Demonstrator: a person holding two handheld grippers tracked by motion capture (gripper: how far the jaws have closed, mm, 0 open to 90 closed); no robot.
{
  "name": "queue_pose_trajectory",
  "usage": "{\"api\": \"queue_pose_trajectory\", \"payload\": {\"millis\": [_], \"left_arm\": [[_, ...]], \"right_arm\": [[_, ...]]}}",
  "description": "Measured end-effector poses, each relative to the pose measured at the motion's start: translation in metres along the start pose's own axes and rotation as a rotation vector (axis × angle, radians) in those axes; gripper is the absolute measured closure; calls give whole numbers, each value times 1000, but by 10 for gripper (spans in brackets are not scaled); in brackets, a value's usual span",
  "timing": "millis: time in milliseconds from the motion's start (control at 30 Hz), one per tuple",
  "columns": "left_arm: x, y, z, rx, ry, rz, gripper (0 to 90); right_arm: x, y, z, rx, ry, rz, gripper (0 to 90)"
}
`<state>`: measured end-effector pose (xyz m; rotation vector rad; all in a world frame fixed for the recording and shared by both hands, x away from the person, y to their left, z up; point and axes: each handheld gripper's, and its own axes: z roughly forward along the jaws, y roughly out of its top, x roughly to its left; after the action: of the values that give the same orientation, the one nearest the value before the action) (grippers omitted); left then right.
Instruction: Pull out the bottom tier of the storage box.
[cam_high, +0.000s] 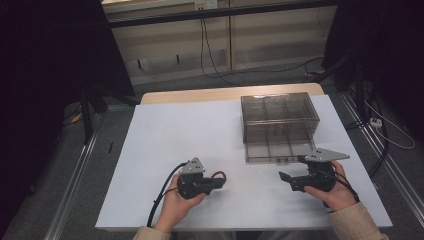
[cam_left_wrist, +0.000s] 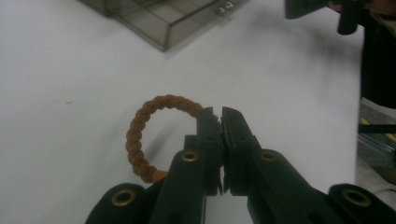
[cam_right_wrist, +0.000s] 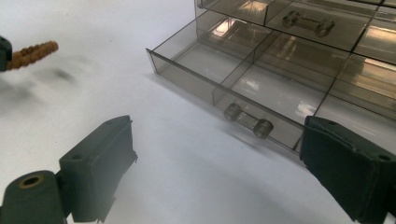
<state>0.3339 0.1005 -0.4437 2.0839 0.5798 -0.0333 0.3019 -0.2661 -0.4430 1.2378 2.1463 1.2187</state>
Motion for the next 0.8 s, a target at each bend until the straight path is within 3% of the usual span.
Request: {"api": "queue_pose_trajectory", "payload": {"millis": [133, 333, 467, 800], "left_arm": [[-5, -1, 8, 14, -42, -9, 860], [0, -1, 2, -5, 21, -30, 578], [6, -1, -6, -7, 56, -44, 462], [16, -5, -21, -24, 114, -75, 342]], "right_arm": [[3, 0, 1, 1, 5, -7, 99], [8, 1, 4, 2, 16, -14, 99], [12, 3, 8, 0, 23, -21, 99], [23, 7, 19, 7, 46, -25, 99]]}}
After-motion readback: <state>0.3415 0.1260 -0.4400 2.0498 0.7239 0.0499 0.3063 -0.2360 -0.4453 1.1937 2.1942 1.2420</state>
